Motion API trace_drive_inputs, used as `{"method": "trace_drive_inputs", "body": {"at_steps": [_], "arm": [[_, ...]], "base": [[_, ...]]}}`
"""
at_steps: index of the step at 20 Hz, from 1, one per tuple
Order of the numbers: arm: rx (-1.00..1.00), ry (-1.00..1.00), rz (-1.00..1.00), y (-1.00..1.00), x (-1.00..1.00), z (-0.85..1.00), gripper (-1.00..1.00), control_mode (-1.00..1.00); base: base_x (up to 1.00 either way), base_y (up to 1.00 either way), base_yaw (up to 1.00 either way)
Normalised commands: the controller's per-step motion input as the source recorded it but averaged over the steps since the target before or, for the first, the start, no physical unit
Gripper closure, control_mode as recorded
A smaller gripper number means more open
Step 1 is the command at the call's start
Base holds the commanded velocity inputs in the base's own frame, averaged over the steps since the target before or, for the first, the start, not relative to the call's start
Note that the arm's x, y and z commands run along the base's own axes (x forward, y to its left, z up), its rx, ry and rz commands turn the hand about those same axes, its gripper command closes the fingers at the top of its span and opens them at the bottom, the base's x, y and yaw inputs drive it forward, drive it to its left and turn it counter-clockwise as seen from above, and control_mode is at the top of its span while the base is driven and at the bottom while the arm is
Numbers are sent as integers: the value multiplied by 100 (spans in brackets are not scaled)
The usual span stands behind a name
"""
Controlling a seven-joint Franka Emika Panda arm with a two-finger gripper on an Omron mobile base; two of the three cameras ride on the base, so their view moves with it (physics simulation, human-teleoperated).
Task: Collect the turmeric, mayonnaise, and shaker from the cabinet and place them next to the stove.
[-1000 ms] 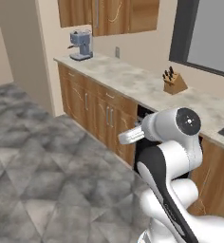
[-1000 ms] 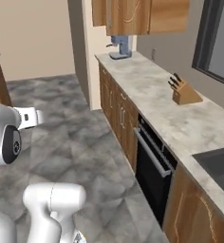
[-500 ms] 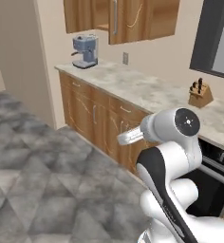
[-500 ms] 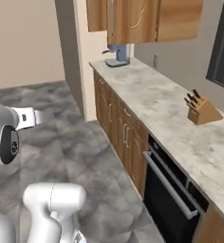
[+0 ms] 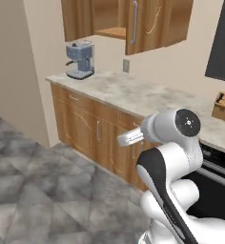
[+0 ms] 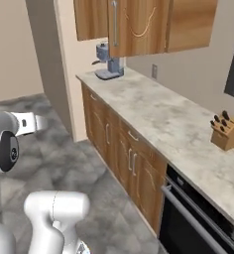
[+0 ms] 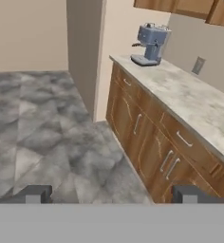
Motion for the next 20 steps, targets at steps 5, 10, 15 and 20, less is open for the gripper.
{"method": "trace_drive_inputs", "body": {"at_steps": [5, 10, 15, 20], "arm": [[0, 0, 0, 0, 0, 0, -100, 100], [0, 0, 0, 0, 0, 0, -100, 100], [0, 0, 0, 0, 0, 0, -100, 100], [0, 0, 0, 0, 0, 0, -100, 100]], "base": [[79, 41, -35], [75, 42, -37], [64, 37, -39], [59, 35, -42]]}}
